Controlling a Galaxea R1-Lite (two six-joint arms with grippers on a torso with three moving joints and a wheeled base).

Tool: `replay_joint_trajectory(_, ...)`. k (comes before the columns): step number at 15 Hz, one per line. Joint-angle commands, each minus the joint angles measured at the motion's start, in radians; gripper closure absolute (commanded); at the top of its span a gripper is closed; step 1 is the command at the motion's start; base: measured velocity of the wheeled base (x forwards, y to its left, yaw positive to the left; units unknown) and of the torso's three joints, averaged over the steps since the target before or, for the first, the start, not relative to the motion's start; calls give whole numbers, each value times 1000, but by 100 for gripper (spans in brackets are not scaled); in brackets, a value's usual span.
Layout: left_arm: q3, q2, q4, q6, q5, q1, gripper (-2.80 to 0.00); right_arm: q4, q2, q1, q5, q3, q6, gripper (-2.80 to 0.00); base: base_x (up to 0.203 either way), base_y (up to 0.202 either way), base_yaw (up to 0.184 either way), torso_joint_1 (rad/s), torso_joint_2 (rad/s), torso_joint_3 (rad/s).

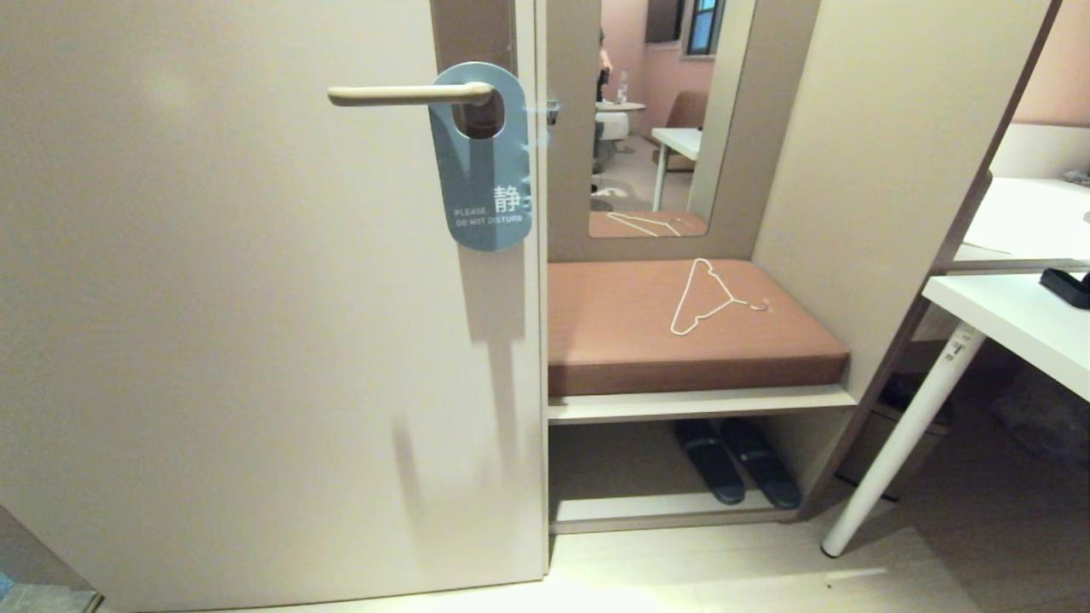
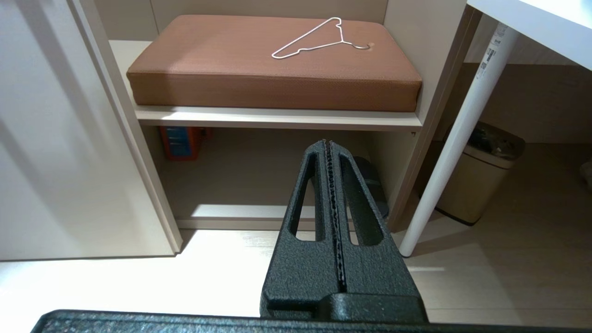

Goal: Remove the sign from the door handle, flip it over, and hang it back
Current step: Take down the sign

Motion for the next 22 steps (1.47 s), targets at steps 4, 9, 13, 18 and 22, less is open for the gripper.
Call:
replay_joint_trajectory(4,0,1,1,-1,1,0,0,0,2,1,0,0,0,0,0,0,0,0,0,0)
replay_joint_trajectory(9,0,1,-1,-1,1,0,0,0,2,1,0,0,0,0,0,0,0,0,0,0)
replay_joint_trajectory(13,0,1,-1,-1,1,-1,0,2,2,1,0,0,-2,0,0,0,0,0,0,0)
replay_joint_trajectory(18,0,1,0,-1,1,0,0,2,2,0,0,-2,-2,0,0,0,0,0,0,0)
replay_joint_trajectory(22,0,1,0,-1,1,0,0,2,2,1,0,-2,-2,0,0,0,0,0,0,0)
